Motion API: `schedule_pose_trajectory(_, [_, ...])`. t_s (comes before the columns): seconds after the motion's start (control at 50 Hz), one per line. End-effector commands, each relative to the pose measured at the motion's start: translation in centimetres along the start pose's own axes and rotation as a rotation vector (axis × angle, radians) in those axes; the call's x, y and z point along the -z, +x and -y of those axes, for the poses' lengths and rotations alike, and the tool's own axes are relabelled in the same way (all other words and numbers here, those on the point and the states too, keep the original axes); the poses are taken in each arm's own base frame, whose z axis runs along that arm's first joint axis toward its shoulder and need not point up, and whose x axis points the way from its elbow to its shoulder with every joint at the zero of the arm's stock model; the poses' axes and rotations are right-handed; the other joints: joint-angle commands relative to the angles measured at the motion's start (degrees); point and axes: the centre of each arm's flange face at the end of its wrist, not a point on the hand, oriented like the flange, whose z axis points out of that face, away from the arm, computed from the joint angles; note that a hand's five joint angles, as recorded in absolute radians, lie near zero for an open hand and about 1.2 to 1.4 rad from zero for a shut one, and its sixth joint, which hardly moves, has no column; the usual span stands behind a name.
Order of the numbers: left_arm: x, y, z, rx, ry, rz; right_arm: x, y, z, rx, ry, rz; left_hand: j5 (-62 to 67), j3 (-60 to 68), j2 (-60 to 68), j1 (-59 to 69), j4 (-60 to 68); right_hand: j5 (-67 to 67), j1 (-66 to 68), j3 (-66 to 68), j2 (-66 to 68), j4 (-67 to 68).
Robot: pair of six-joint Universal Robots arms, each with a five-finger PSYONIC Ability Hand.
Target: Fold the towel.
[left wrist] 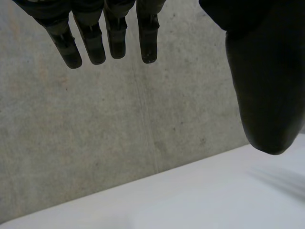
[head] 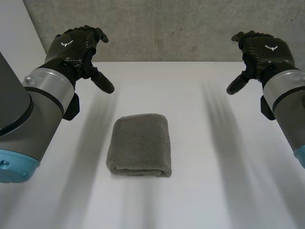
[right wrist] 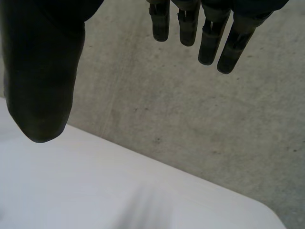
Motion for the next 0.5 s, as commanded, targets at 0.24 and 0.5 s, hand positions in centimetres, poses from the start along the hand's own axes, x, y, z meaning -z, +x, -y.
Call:
schedule_pose_trajectory(0.24, [-0.2, 0.0, -1.1, -0.013, -0.050, 0.003, 0.5, -0.5, 0.5, 0.000, -0.021, 0.058, -1.4, -2.8, -3.4, -5.2, -3.1, -3.6, -1.5, -2.7, -4.2, -4.4])
schedule_pose_trajectory(0.5, [0.0, -0.1, -1.2, -0.008, -0.052, -0.002, 1.5, -6.0, -3.7, -0.058, -0.156, 0.460, -1.4, -2.8, -3.4, -5.2, -3.1, -3.6, -1.5, -2.7, -4.2, -4.4])
